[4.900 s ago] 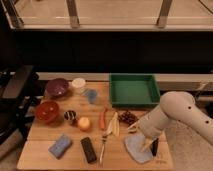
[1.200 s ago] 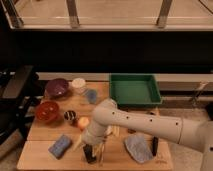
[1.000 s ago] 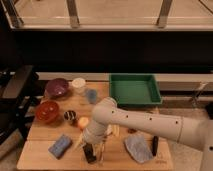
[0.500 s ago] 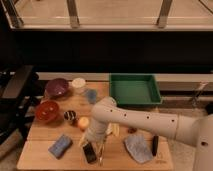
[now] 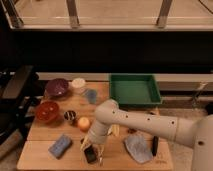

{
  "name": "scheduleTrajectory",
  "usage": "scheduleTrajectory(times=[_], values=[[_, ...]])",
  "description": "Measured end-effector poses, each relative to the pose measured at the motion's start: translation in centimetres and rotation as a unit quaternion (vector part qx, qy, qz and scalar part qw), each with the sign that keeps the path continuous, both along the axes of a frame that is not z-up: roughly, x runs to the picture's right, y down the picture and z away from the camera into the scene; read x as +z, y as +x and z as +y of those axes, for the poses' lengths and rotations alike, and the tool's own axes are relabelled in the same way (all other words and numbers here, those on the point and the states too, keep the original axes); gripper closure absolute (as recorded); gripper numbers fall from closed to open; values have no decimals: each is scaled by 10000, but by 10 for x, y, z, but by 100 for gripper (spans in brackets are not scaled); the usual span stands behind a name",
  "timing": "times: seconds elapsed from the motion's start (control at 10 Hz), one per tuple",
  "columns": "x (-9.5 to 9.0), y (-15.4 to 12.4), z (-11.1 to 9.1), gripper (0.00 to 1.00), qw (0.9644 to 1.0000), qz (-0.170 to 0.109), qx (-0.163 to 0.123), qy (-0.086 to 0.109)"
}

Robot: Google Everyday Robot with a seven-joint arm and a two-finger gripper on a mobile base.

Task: Place eraser in plastic cup

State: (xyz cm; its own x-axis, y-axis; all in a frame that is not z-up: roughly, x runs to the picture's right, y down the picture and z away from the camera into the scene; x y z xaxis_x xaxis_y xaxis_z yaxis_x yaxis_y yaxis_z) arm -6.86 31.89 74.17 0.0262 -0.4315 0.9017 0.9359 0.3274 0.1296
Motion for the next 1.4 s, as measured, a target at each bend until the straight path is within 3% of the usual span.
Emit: scheduleTrajectory(times=[0.1, 0.6, 0.8, 1.0, 1.2, 1.4], values=[[0, 0, 3, 43, 10000, -25, 9, -45], [-5, 2, 7, 95, 9999, -50, -26, -148], [-10, 5, 4, 100, 9998, -44, 58, -177], [-20, 11, -9, 100, 9989, -192, 386, -187], [-35, 24, -43, 100, 9924, -433, 1134, -186], [-35, 43, -72, 100, 9855, -432, 1632, -168]])
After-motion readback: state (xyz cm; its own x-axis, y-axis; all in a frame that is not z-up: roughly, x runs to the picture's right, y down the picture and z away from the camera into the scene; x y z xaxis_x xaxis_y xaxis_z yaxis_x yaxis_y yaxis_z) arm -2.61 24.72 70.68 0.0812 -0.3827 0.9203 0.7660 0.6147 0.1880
